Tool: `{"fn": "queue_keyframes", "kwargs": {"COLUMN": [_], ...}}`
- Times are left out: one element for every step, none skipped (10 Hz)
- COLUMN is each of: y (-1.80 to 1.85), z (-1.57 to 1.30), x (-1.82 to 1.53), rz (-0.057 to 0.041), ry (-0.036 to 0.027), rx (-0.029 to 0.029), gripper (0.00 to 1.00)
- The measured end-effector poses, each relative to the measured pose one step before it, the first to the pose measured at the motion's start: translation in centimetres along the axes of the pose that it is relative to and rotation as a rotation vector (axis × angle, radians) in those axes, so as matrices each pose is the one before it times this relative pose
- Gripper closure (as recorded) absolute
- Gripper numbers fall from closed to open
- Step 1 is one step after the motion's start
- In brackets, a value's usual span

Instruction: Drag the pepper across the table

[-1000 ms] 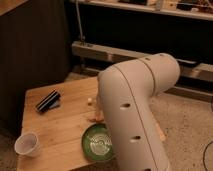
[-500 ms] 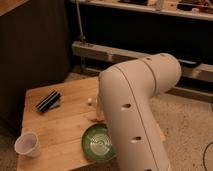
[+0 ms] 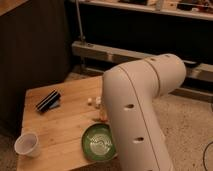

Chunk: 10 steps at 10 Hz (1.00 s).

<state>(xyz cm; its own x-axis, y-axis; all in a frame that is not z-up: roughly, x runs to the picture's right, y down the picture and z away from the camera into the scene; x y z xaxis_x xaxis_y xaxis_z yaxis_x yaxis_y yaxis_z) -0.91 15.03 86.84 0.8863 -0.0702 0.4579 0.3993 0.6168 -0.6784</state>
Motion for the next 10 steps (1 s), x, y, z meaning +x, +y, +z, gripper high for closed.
{"fn": "queue_keyframes", "kwargs": {"y": [0.194, 0.385, -0.03, -0.02, 0.016, 0.006, 0.092, 0.246, 0.145, -0.086], "z": [-0.063, -0.156, -0.005, -0.126, -0.064, 0.001, 0.0, -0.061, -0.087, -0.072], "x": [0.53, 1.059, -0.028, -0.068, 0.027, -0.024, 0.187, 0.814, 0.364, -0.213], "rz": [0.01265, 0.02126, -0.00029, -0.00173, 0.00063, -0.00051, 0.00589, 0.02073, 0.00585, -0.00527], "ry": [-0.00259, -0.00091, 0.00017, 0.00129, -0.00001, 0.00001, -0.00293, -0.00678, -0.0003, 0.00139], "rx": [0.00578, 0.00634, 0.0003, -0.00089, 0.00008, -0.00063, 0.00344, 0.01013, 0.00239, -0.00136], "gripper": [0.89, 0.89, 0.89, 0.89, 0.89, 0.89, 0.89, 0.89, 0.89, 0.89]}}
